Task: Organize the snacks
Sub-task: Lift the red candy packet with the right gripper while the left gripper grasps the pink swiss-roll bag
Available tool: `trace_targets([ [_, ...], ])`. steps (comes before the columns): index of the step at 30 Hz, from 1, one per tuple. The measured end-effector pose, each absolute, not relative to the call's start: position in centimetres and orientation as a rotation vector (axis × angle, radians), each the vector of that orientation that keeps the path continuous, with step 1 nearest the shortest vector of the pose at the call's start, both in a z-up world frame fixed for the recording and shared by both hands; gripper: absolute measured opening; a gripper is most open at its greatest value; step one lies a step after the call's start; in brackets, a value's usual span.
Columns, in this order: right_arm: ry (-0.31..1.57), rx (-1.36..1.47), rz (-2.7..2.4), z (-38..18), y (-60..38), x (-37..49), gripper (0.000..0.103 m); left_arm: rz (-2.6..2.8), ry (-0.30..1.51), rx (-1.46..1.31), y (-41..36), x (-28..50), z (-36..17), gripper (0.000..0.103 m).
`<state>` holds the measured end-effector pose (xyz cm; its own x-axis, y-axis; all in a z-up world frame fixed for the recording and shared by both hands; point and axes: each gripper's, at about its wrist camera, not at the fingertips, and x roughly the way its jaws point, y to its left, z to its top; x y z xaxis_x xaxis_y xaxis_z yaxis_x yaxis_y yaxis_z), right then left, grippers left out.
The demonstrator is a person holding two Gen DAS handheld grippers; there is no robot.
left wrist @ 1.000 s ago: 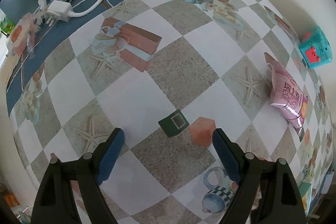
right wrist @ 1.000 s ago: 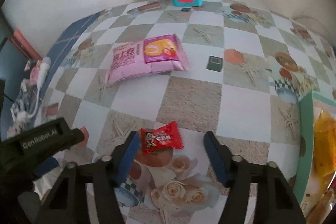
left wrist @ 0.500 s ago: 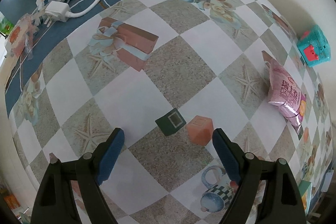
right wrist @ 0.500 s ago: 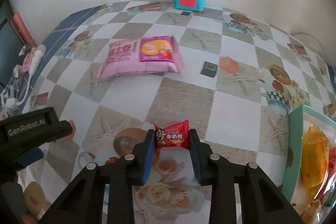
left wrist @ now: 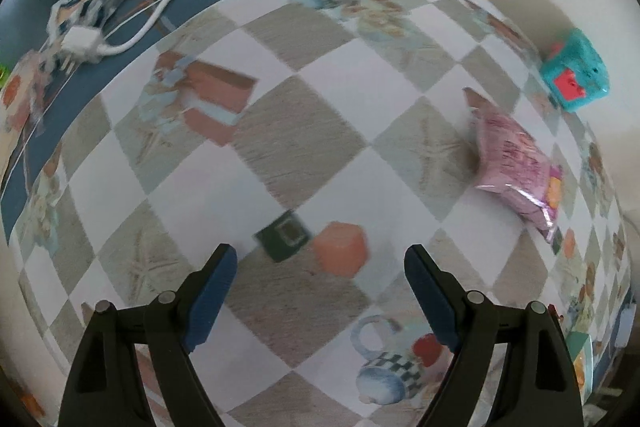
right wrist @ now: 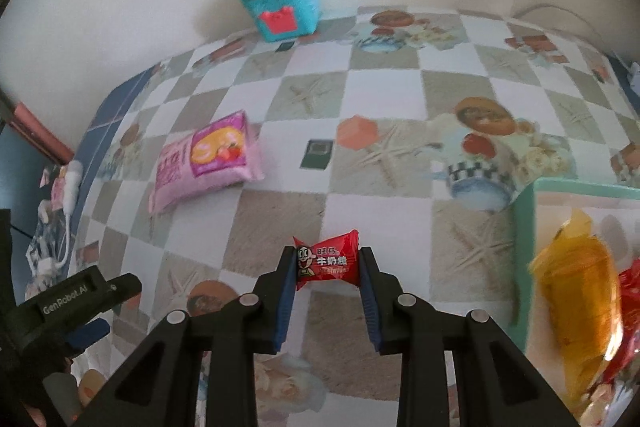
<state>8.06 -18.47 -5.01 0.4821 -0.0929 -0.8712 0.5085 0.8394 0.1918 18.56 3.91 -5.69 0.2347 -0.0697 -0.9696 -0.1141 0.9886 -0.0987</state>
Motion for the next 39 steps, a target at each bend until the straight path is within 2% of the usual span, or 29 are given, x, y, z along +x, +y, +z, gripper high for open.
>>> trace_targets([
  [10, 0.974, 0.500, -0.393, -4.2, -20.9, 7.4, 0.032, -0.204, 1.338, -0.179, -0.9, 18.9, -5.1, 0.086],
  [20, 0.950, 0.551, -0.388, -3.7, -22.4, 6.7, 0.032, -0.366, 1.205, 0.048, -5.6, 22.6, -2.1, 0.086],
  [25, 0.952, 0.560, -0.384, -3.8, -22.5, 6.6, 0.032, -0.273, 1.137, 0.064, -5.4, 25.1, -1.9, 0.086],
  [32, 0.955, 0.553, -0.365, -3.8, -22.4, 6.8, 0.032, -0.147, 1.202, -0.024, -3.3, 27.7, -5.0, 0.086],
  [39, 0.962, 0.562, -0.371, -3.9, -22.6, 6.7, 0.032, -0.197, 1.251, -0.065, -2.5, 25.5, -5.8, 0.086],
])
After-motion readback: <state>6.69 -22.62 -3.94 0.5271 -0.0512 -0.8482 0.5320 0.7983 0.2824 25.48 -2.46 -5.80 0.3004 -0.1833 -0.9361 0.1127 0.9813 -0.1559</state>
